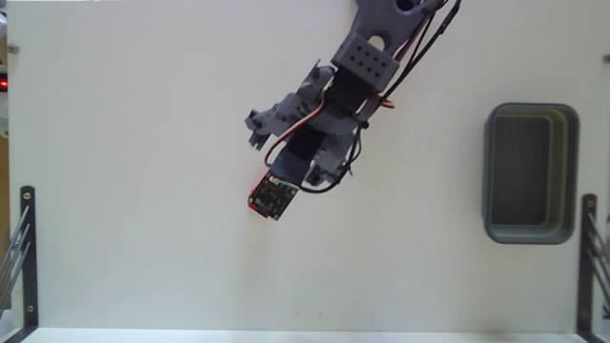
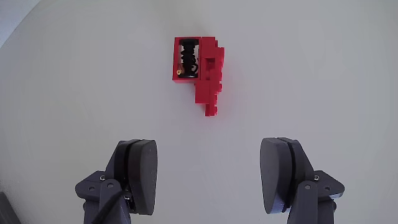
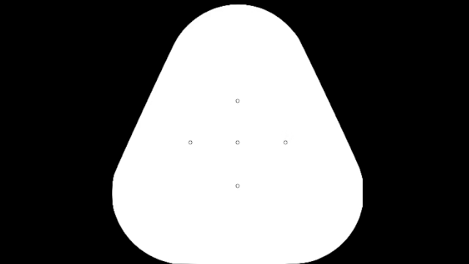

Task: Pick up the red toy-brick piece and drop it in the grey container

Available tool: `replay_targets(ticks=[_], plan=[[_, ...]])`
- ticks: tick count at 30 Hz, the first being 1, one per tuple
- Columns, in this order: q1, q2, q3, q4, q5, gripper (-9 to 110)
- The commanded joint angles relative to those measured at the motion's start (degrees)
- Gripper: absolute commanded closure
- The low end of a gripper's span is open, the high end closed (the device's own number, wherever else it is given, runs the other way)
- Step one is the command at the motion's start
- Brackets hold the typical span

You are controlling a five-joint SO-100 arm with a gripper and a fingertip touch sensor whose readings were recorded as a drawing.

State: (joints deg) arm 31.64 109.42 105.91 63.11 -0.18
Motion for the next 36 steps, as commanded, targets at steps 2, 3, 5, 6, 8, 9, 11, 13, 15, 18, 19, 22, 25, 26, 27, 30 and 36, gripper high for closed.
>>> replay_targets(ticks=[2,3,5,6,8,9,11,13,15,18,19,22,25,26,27,30,36], plan=[[0.97,-1.26,-4.63,-1.82,0.18,-9],[0.97,-1.78,-4.98,-1.98,0.18,-9],[0.97,-3.33,-6.07,-2.45,0.18,-9],[0.97,-3.85,-6.45,-2.59,0.18,-9],[0.97,-5.30,-7.52,-2.97,0.18,-9],[0.97,-5.73,-7.84,-3.08,0.18,-9],[0.97,-6.97,-8.79,-3.36,0.18,-9],[0.97,-8.00,-9.61,-3.58,0.18,-9],[0.97,-9.03,-10.44,-3.78,0.18,-9],[0.97,-10.68,-11.81,-4.06,0.18,-9],[0.97,-11.30,-12.33,-4.16,0.18,-9],[0.97,-13.05,-13.86,-4.38,0.18,-9],[0.97,-15.01,-15.63,-4.57,0.18,-9],[0.97,-15.50,-16.08,-4.61,0.18,-9],[0.97,-16.23,-16.77,-4.65,0.18,-9],[0.97,-18.19,-18.65,-4.73,0.18,-9],[0.97,-21.83,-22.33,-4.69,0.18,-9]])
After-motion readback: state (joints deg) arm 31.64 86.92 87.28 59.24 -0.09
